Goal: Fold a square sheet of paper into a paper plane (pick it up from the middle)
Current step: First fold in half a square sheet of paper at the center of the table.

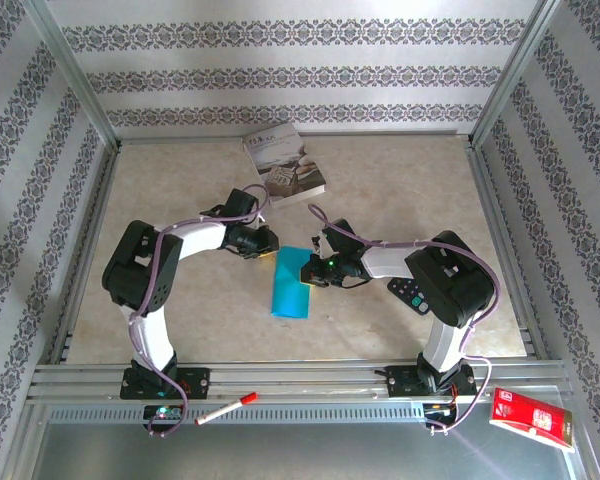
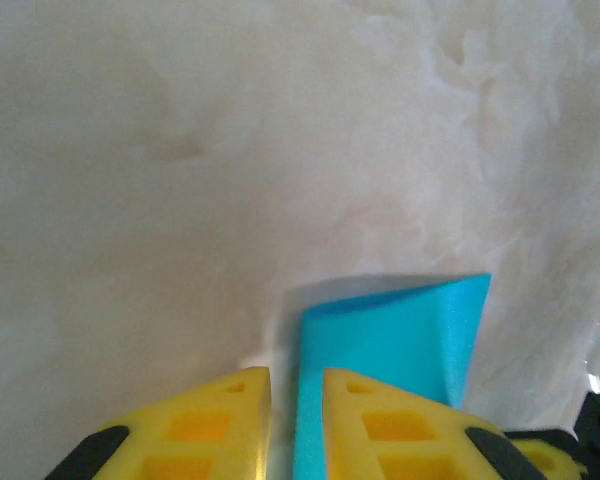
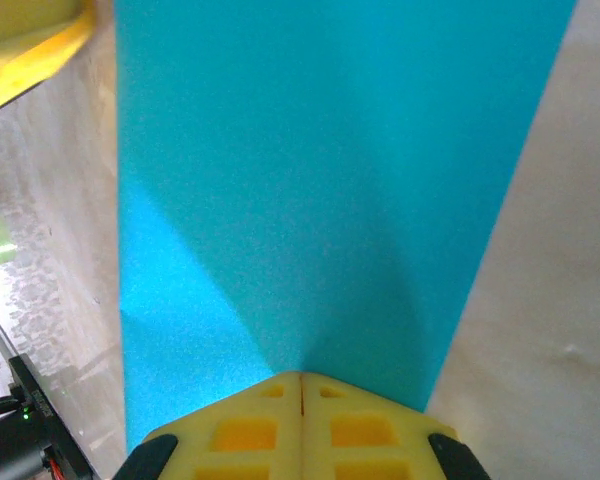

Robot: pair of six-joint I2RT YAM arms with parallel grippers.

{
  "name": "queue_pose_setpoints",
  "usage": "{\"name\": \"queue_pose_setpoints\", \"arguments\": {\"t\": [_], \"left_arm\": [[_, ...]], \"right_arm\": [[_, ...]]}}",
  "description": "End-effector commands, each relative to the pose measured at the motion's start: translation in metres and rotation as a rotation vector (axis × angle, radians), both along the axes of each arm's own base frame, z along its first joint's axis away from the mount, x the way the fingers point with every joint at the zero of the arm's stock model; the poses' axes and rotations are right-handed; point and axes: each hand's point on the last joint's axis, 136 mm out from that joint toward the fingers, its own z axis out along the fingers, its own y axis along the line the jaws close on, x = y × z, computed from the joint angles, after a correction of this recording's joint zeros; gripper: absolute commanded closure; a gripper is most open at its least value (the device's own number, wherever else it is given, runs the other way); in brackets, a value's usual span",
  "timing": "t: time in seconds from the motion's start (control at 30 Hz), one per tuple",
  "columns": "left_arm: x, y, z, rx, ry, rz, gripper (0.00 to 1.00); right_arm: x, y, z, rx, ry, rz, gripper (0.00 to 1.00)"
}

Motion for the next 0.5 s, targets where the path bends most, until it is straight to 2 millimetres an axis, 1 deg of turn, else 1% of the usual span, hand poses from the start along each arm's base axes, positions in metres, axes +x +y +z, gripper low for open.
{"name": "queue_pose_setpoints", "arguments": {"t": [0.0, 0.03, 0.1, 0.17, 0.23, 0.33, 0.47], "left_arm": [[-0.016, -0.010, 0.037, -0.067, -0.056, 0.001, 0.78], [-0.025, -0.017, 0.042, -0.088, -0.056, -0.007, 0.78], [-0.043, -0.028, 0.043, -0.122, -0.037, -0.023, 0.78], [-0.060, -0.041, 0.038, -0.158, 0.002, -0.043, 0.80], [-0.070, -0.048, 0.029, -0.160, 0.031, -0.057, 0.81], [-0.081, -0.040, 0.006, -0.101, 0.084, -0.062, 0.83], [-0.094, -0.022, -0.019, -0.027, 0.135, -0.065, 0.84]], "right_arm": [[-0.050, -0.074, -0.076, -0.359, 0.194, -0.054, 1.00], [-0.050, -0.074, -0.076, -0.361, 0.195, -0.054, 1.00], [-0.049, -0.075, -0.076, -0.361, 0.195, -0.056, 1.00], [-0.049, -0.075, -0.076, -0.361, 0.194, -0.057, 1.00], [-0.049, -0.075, -0.077, -0.364, 0.192, -0.056, 1.00], [-0.048, -0.075, -0.077, -0.362, 0.192, -0.055, 1.00], [-0.048, -0.075, -0.076, -0.363, 0.192, -0.054, 1.00]]}}
